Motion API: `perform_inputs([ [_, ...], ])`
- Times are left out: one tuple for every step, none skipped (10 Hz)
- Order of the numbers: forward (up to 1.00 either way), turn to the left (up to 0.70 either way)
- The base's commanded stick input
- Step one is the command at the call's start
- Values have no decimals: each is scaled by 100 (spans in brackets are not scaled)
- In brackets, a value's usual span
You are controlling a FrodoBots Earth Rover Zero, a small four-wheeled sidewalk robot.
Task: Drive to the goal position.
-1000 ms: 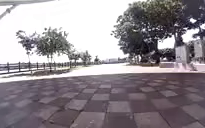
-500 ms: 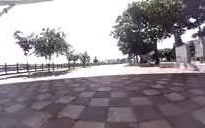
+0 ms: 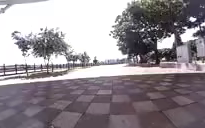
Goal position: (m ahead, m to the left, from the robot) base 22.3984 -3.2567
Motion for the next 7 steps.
perform_inputs([
  [45,-2],
  [45,-9],
  [45,-20],
  [45,-26],
  [45,-27],
  [45,-27],
  [45,-27],
])
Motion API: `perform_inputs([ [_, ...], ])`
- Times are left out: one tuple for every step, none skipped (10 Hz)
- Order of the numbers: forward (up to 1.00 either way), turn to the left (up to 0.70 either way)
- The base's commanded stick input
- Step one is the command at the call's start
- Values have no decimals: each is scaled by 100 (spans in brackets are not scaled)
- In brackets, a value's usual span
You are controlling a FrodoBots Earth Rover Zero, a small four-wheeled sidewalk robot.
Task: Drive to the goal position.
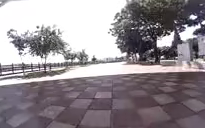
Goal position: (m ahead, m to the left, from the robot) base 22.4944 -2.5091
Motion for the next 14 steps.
perform_inputs([
  [45,-27],
  [45,-27],
  [45,-27],
  [45,-27],
  [45,-13],
  [35,0],
  [9,0],
  [0,0],
  [0,0],
  [0,0],
  [0,0],
  [0,0],
  [0,0],
  [0,0],
])
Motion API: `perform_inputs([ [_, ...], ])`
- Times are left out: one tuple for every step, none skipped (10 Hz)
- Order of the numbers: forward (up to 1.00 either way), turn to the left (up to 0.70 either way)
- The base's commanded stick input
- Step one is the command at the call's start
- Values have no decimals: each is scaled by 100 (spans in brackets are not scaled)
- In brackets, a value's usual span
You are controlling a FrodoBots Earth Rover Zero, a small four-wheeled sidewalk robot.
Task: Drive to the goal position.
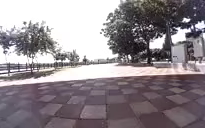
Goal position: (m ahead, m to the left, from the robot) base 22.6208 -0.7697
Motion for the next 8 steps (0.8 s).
perform_inputs([
  [0,0],
  [0,0],
  [70,0],
  [70,0],
  [70,0],
  [70,0],
  [63,0],
  [21,0],
])
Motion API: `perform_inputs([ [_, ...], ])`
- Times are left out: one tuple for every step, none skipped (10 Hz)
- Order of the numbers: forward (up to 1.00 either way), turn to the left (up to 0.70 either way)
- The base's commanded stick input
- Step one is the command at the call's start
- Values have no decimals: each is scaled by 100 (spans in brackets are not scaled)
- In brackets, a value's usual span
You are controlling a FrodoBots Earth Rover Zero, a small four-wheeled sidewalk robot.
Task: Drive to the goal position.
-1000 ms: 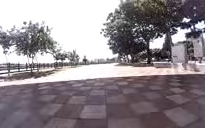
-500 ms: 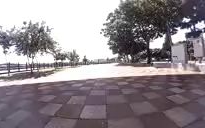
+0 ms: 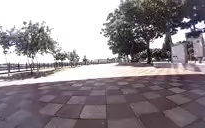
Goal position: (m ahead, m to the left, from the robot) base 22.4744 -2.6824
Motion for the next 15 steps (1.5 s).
perform_inputs([
  [37,0],
  [70,0],
  [70,0],
  [70,0],
  [70,0],
  [70,0],
  [70,0],
  [70,0],
  [70,3],
  [70,9],
  [70,14],
  [70,14],
  [70,14],
  [70,14],
  [70,13],
])
